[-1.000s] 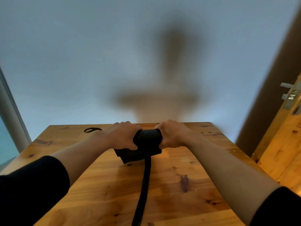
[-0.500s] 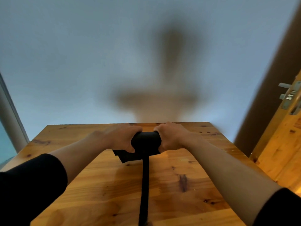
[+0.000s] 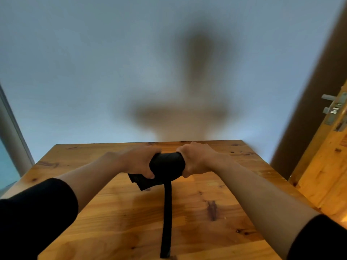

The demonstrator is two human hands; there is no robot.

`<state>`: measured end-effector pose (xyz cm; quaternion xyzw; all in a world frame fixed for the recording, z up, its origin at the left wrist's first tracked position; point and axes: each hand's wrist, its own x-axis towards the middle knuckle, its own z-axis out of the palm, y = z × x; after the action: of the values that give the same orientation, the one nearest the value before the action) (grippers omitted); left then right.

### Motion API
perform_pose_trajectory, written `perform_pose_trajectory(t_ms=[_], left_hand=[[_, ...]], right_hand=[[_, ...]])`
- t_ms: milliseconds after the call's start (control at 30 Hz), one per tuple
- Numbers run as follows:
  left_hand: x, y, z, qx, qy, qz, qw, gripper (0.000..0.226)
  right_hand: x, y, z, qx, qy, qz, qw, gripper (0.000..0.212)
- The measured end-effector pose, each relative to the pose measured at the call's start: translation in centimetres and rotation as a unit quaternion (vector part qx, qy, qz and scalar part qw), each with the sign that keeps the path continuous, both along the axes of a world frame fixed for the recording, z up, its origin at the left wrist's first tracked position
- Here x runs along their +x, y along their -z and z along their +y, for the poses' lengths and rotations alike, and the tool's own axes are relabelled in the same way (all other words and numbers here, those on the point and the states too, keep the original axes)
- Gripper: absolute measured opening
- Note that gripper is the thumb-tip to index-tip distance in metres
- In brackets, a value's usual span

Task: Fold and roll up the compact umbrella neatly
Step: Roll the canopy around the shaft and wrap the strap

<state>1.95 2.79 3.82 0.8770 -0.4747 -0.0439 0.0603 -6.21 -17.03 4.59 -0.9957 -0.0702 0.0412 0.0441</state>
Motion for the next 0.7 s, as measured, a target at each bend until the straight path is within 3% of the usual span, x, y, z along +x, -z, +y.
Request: perform_pose_trajectory(t_ms=[67, 133, 267, 333, 400, 567, 633, 700], left_hand=[[-0.2, 0.4, -0.1, -0.004, 0.026, -0.059, 0.998, 0.035], [-0.3, 0.4, -0.2, -0.01, 0.028, -0.042, 0.999, 0.027], [0.1, 0.3, -0.6, -0.036, 0.011, 0.129, 0.991, 0.021], [0.3, 0.1, -0.6, -0.03, 0.011, 0.166, 0.986, 0.022], [0.3, 0.3, -0.7, -0.006, 0.016, 0.144, 0.989, 0.027], [-0.9, 1.1, -1.0, 0.007, 0.033, -0.069, 0.997, 0.03], [-0.9, 1.2, -1.1, -0.001, 0.027, -0.059, 0.998, 0.026], [-0.5, 1.2, -1.1, -0.012, 0.011, 0.033, 0.999, 0.024]], right_hand=[[0.2, 0.2, -0.4, 0.054, 0.023, 0.046, 0.997, 0.035], [0.1, 0.5, -0.5, 0.06, 0.034, 0.055, 0.996, 0.038], [-0.2, 1.0, 0.3, -0.088, -0.017, -0.061, 0.994, 0.051], [-0.2, 1.2, 0.9, -0.117, -0.036, -0.091, 0.988, 0.047], [-0.1, 0.9, 1.0, -0.098, -0.022, -0.063, 0.993, 0.04], [0.1, 0.6, 0.3, 0.037, 0.028, 0.076, 0.996, 0.034], [0.1, 0.8, 0.2, 0.046, 0.035, 0.081, 0.995, 0.038], [0.0, 0.8, 0.4, 0.005, 0.025, 0.061, 0.998, 0.044]])
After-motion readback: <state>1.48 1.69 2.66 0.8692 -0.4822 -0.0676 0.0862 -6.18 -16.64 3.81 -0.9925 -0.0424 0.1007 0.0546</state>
